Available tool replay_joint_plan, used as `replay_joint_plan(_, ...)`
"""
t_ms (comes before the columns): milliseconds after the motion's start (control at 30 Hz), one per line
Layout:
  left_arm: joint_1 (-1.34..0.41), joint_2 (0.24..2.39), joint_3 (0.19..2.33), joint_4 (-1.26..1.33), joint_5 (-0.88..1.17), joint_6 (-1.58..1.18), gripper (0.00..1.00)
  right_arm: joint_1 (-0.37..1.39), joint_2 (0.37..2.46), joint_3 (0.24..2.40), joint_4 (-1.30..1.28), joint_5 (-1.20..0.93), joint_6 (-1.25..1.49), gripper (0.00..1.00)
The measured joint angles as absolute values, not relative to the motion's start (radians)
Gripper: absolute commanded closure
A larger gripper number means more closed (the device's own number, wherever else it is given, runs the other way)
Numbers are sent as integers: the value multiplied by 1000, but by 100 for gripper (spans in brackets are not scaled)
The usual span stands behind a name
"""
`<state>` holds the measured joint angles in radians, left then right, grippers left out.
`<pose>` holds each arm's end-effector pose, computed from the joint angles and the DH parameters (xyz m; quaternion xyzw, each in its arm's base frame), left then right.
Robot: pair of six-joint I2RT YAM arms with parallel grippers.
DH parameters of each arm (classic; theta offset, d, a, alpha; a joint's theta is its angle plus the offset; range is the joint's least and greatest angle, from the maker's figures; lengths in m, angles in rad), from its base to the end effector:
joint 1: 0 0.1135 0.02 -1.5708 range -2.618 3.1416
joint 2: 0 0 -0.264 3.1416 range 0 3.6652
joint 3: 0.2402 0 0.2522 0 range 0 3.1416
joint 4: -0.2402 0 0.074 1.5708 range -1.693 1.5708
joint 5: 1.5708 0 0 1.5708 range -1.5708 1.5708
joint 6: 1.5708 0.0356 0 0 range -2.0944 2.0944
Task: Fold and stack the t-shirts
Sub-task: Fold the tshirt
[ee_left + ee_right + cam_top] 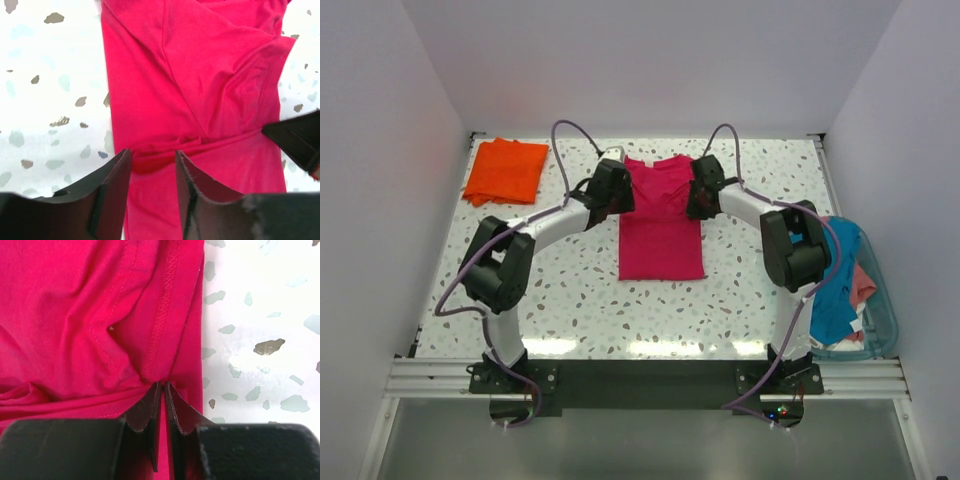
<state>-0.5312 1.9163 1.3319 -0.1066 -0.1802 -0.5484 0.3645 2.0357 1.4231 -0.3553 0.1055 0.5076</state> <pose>0.3747 -0.2127 0.2073 -0.0461 0.9008 -0.1482 0.4057 0.4080 0.1517 0.1676 0.0838 0.9500 0.0796 0.2900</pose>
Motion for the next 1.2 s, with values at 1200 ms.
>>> replay_joint_plan(1200, -514, 2055, 1299, 4, -138, -630, 54, 548, 1543, 762, -193, 62, 656, 80)
